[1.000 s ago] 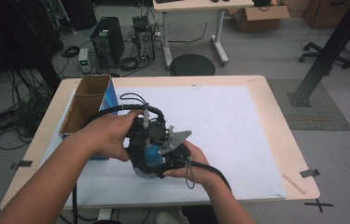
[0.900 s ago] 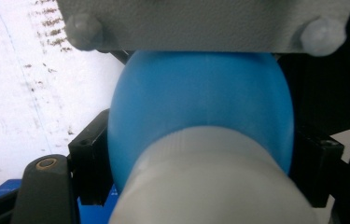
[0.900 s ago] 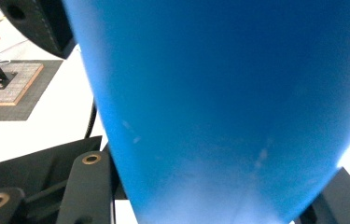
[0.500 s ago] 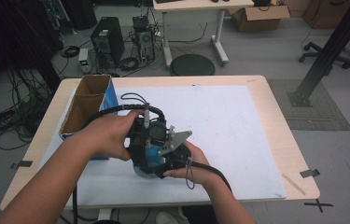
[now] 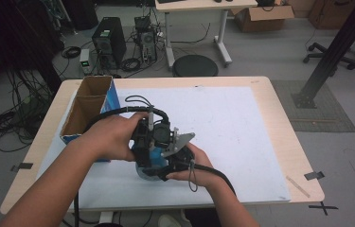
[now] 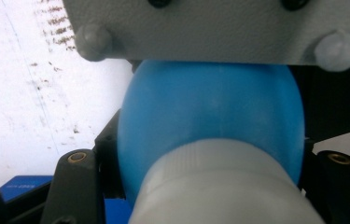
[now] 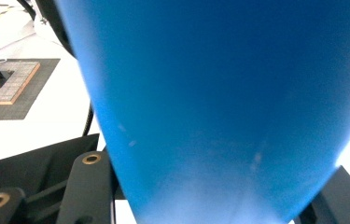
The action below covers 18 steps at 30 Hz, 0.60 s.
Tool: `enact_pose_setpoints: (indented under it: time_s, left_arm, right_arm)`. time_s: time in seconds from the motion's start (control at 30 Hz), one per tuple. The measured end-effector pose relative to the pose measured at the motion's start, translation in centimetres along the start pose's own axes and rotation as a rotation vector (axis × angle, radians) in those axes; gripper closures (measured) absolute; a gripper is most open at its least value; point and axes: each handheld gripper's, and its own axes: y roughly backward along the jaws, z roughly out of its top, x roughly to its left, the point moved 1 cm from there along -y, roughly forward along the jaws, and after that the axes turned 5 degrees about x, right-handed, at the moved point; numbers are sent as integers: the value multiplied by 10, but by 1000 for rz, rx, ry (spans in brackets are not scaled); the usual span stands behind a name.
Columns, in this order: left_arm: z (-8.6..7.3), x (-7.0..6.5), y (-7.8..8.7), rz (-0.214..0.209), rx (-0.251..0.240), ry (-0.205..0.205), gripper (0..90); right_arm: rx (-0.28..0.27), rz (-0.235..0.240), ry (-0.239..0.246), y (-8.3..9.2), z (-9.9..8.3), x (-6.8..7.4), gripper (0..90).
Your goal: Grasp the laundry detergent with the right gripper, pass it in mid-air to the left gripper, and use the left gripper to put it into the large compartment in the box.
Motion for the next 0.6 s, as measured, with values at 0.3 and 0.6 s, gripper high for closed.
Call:
enact_pose_setpoints:
  time_s: [0.3,0.6]
  left_arm:
    - [2,-2,6,-6,13,2,390]
    - [3,-3,13,0,17,2,390]
  right_arm:
    - [-22,12,-1,3,1,2,449]
    - [-43,14,8,8,3,1,432]
